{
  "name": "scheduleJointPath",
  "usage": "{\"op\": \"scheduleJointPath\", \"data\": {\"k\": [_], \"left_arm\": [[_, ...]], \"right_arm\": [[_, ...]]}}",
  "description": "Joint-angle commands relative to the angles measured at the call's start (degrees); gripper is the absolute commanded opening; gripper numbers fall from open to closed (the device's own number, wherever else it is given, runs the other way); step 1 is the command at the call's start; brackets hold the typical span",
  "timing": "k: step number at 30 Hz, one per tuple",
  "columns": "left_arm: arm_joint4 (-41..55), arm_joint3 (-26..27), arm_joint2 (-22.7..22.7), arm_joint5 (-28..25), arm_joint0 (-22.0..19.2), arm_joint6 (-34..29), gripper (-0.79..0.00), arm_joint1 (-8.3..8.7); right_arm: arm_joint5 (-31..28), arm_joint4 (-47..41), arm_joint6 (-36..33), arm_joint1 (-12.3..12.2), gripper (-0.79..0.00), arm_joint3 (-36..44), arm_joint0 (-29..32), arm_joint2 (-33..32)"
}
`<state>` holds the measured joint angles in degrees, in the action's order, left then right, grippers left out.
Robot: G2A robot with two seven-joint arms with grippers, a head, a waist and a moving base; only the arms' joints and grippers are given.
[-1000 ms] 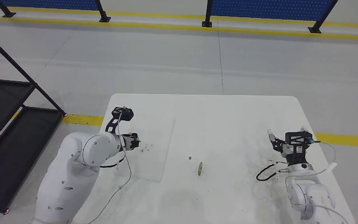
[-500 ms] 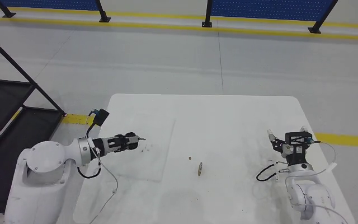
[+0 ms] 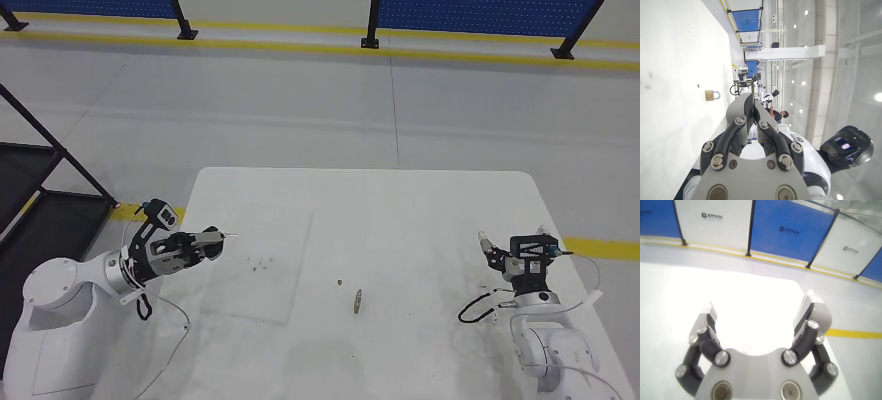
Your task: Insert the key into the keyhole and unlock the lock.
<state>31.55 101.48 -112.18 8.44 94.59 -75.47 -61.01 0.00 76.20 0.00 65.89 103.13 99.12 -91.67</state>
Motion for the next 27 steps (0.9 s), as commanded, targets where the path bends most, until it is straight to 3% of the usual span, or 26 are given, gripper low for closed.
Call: {"op": "scheduleJointPath", "data": {"k": [1, 15, 27], "left_arm": [[0.6, -0.6, 0.2, -0.6, -0.6, -1.6, -0.785, 0.20], [0.0, -0.8, 0.1, -1.5, -0.8, -2.3, -0.785, 0.35], [0.0, -0.8, 0.1, -1.5, -0.8, -2.3, -0.785, 0.35]], "right_arm": [[0.0, 0.0, 0.0, 0.0, 0.000, 0.0, 0.0, 0.0], [-0.5, -0.1, -0.6, 0.0, 0.000, 0.3, -0.3, 0.1], [-11.9, -3.7, -31.8, -0.6, 0.000, 18.4, -3.7, 2.6]]}}
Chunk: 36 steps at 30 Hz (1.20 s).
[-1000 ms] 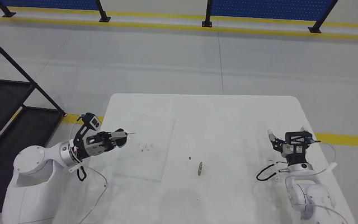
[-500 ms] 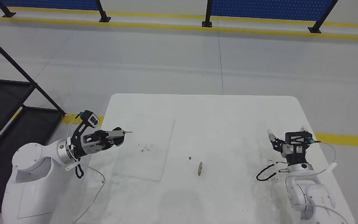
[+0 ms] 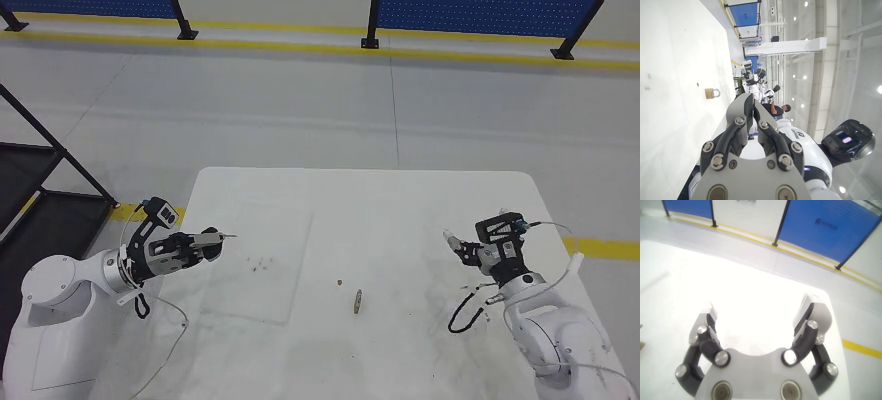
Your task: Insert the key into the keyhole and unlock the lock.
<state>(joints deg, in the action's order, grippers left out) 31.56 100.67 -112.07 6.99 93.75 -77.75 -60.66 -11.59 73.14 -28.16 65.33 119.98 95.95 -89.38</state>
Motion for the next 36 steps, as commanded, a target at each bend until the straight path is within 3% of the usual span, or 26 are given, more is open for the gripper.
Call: {"op": "scheduleJointPath", "data": {"k": [1, 8, 12, 19, 32, 36], "left_arm": [[0.0, 0.0, 0.0, 0.0, 0.0, 0.0, -0.785, 0.00], [0.0, 0.0, 0.0, 0.0, 0.0, 0.0, -0.785, 0.00], [0.0, 0.0, 0.0, 0.0, 0.0, 0.0, -0.785, 0.00], [0.0, 0.0, 0.0, 0.0, 0.0, 0.0, -0.785, 0.00], [0.0, 0.0, 0.0, 0.0, 0.0, 0.0, -0.785, 0.00], [0.0, 0.0, 0.0, 0.0, 0.0, 0.0, -0.785, 0.00]], "right_arm": [[-0.6, -1.0, -6.8, 0.0, 0.000, 3.0, -1.0, 0.7], [-2.1, -1.9, -29.7, -0.2, 0.000, 10.3, -6.5, 6.2], [0.3, -5.6, -42.4, 0.0, 0.000, 13.2, -10.5, 10.4], [6.8, -10.5, -58.9, 0.6, 0.000, 13.4, -18.6, 17.1], [27.2, -20.2, -59.8, 0.5, 0.000, 3.2, -28.2, 24.8], [27.2, -20.2, -59.8, 0.5, 0.000, 3.2, -28.2, 24.8]]}}
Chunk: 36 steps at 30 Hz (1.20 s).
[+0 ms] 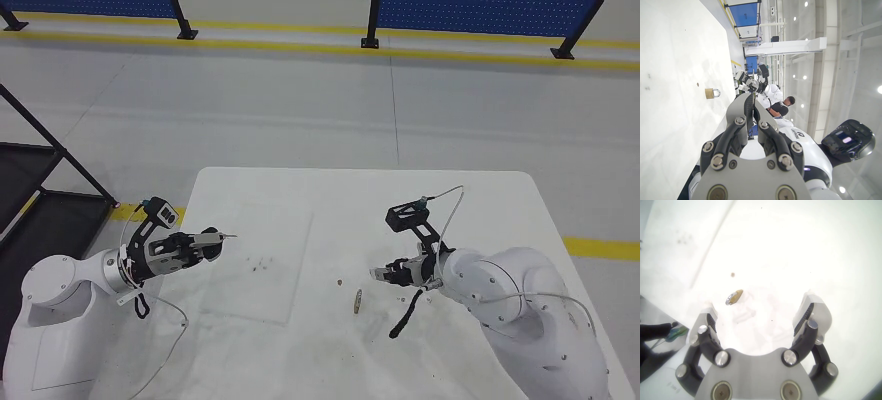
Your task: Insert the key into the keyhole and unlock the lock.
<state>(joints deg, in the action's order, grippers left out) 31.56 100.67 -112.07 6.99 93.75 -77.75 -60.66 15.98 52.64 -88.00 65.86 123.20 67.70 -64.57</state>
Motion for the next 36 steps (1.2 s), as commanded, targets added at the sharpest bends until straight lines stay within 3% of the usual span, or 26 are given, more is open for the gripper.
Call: {"op": "scheduleJointPath", "data": {"k": [1, 11, 13, 21, 36], "left_arm": [[0.0, 0.0, 0.0, 0.0, 0.0, 0.0, -0.785, 0.00], [0.0, 0.0, 0.0, 0.0, 0.0, 0.0, -0.785, 0.00], [0.0, 0.0, 0.0, 0.0, 0.0, 0.0, -0.785, 0.00], [0.0, 0.0, 0.0, 0.0, 0.0, 0.0, -0.785, 0.00], [0.0, 0.0, 0.0, 0.0, 0.0, 0.0, -0.785, 0.00]], "right_arm": [[-0.3, 0.3, 0.0, 0.0, 0.000, 0.0, 0.0, 0.0], [-0.3, 0.3, 0.0, 0.0, 0.000, 0.0, 0.0, 0.0], [-2.4, 2.0, 0.6, -0.1, 0.000, -0.2, 0.6, 1.2], [0.3, 4.0, 0.0, 0.2, 0.000, -1.9, -0.8, 5.9], [0.3, 6.6, 0.0, 3.0, 0.000, -2.4, 0.9, 9.7]]}}
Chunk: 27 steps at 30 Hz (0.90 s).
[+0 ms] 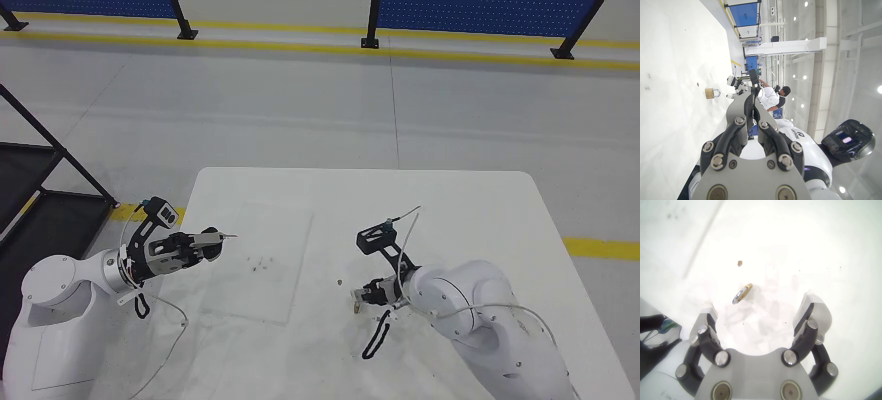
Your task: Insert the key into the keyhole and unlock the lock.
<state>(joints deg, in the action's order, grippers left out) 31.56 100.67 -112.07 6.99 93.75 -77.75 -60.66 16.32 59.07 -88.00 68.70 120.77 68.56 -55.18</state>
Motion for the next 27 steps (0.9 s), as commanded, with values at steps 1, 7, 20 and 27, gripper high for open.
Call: {"op": "scheduleJointPath", "data": {"k": [1, 7, 20, 27], "left_arm": [[0.0, 0.0, 0.0, 0.0, 0.0, 0.0, -0.785, 0.00], [0.0, 0.0, 0.0, 0.0, 0.0, 0.0, -0.785, 0.00], [0.0, 0.0, 0.0, 0.0, 0.0, 0.0, -0.785, 0.00], [0.0, 0.0, 0.0, 0.0, 0.0, 0.0, -0.785, 0.00]], "right_arm": [[0.0, 0.4, 0.0, 0.3, 0.000, 0.1, 0.1, 0.7], [0.0, 0.9, 0.0, 1.1, 0.000, -1.1, -0.5, 3.6], [0.0, -0.2, 0.0, 1.8, 0.000, -5.9, -3.6, 9.0], [0.0, -0.9, 0.0, 1.6, 0.000, -7.8, -4.5, 10.7]]}}
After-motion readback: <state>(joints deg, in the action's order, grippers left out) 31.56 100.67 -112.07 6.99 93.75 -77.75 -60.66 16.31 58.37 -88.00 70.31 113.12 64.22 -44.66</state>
